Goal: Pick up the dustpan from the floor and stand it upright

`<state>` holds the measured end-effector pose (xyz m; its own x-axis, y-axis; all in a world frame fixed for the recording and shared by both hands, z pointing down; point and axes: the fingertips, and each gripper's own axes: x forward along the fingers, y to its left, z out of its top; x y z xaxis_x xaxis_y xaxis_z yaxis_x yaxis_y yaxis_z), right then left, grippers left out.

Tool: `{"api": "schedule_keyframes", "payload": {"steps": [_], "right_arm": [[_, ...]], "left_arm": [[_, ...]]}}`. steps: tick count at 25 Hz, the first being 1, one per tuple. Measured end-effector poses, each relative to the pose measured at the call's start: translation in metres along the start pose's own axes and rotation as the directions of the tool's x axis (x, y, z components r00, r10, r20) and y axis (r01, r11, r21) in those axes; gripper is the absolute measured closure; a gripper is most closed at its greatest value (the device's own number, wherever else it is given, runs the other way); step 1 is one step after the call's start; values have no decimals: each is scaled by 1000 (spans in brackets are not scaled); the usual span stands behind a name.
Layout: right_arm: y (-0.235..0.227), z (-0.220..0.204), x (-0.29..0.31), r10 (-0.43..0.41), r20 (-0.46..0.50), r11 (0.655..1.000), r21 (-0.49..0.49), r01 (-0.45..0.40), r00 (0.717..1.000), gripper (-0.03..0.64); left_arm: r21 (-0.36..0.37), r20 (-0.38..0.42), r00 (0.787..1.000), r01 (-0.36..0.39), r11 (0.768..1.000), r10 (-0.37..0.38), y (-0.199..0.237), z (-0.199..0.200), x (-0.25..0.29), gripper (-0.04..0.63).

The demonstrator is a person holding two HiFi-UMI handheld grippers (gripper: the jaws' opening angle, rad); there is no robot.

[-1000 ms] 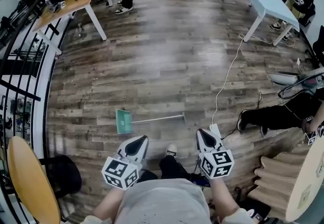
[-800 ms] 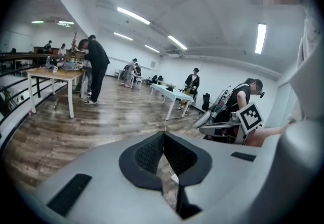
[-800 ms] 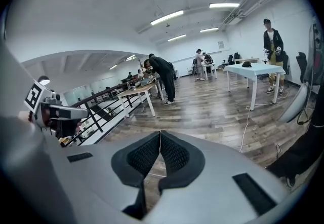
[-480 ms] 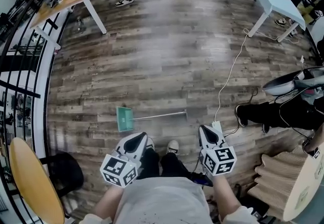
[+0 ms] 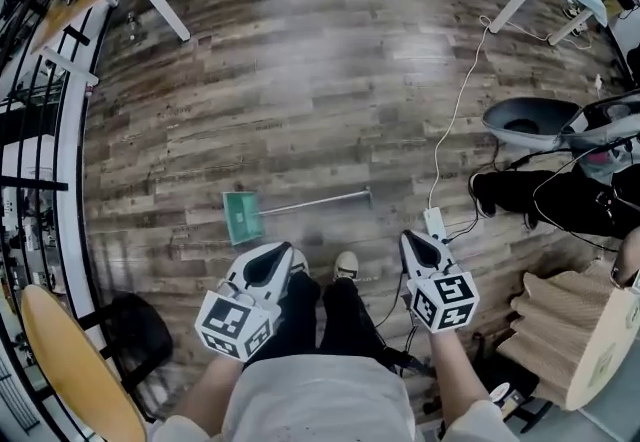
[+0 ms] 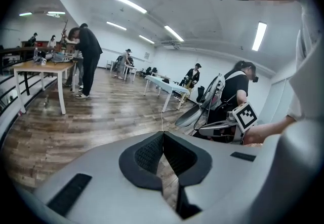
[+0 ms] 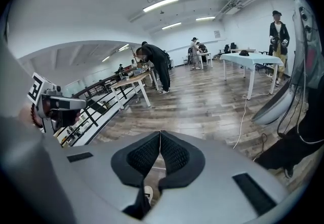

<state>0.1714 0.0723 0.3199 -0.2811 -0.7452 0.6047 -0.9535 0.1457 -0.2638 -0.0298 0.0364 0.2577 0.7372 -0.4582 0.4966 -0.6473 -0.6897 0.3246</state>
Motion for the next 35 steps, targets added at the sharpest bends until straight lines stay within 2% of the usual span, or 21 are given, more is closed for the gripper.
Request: {"api": "schedule_keyframes", "payload": {"steps": [5,11,21,27,35], "right_arm": [[-23,-30,50,0,-26,1000,13,0,1000,591],[-54,-92,114,-23,-95,999,29,26,995,591],[-136,-207,244,-62,-186,998,16,66,981,591],[-165,-277,306,-61,-225,998,17,66,973,591],[-207,-362,373,-82,-277,996,-2,85,957,591]], "left_arm": [[-21,-32,999,11,1000,-12,30,-34,47,571],[-55,-79,997,18,998,-22,61,-86,102,571],[-100,-114,993,0,995,-12,123,-184,193,571],[-83,-104,995,5,997,-13,148,-226,235,571],[-65,-122,991,48,997,-56,172,-292,295,571]]}}
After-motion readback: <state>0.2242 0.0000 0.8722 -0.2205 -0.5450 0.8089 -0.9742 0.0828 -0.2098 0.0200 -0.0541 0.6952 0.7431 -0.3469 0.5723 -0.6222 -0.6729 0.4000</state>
